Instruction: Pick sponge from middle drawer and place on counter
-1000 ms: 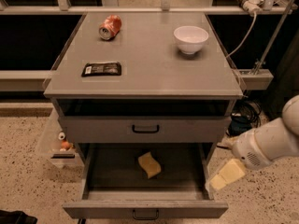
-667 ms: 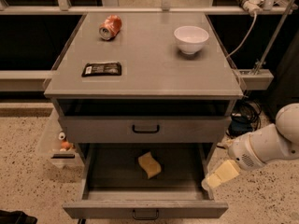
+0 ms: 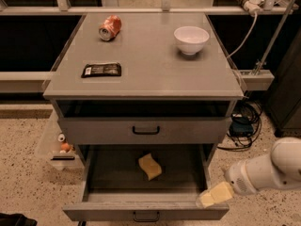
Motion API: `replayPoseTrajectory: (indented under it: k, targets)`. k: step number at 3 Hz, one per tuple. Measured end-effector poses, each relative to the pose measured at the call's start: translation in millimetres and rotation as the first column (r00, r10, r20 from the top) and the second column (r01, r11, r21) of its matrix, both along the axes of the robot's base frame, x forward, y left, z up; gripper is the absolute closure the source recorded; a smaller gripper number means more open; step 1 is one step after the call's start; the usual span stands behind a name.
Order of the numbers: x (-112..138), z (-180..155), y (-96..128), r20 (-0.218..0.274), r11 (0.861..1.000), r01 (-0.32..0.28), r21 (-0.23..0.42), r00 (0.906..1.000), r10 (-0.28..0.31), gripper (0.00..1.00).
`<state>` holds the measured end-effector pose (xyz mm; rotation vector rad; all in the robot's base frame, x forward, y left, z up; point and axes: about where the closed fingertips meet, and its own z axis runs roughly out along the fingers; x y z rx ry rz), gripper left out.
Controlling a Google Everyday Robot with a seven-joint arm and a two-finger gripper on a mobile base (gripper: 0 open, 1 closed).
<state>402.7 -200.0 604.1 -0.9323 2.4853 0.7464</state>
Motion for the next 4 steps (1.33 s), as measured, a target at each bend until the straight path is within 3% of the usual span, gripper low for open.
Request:
replayPoseTrajectory:
  k: [1,2,3,4]
  targets:
    - [9,-67,19,0.0,0.997,0.061,0.046,0.9981,-0.061,0.0]
    - [46,-108,41,0.073,0.993,0.102,0.067,0.9917,-0.106,0.0]
    - [65,-114,33,0.127,0.985,0.161,0.057,0.9777,-0.167,0.0]
    - [65,-113,33,0.127,0.985,0.162,0.057,0.9776,-0.168,0.0]
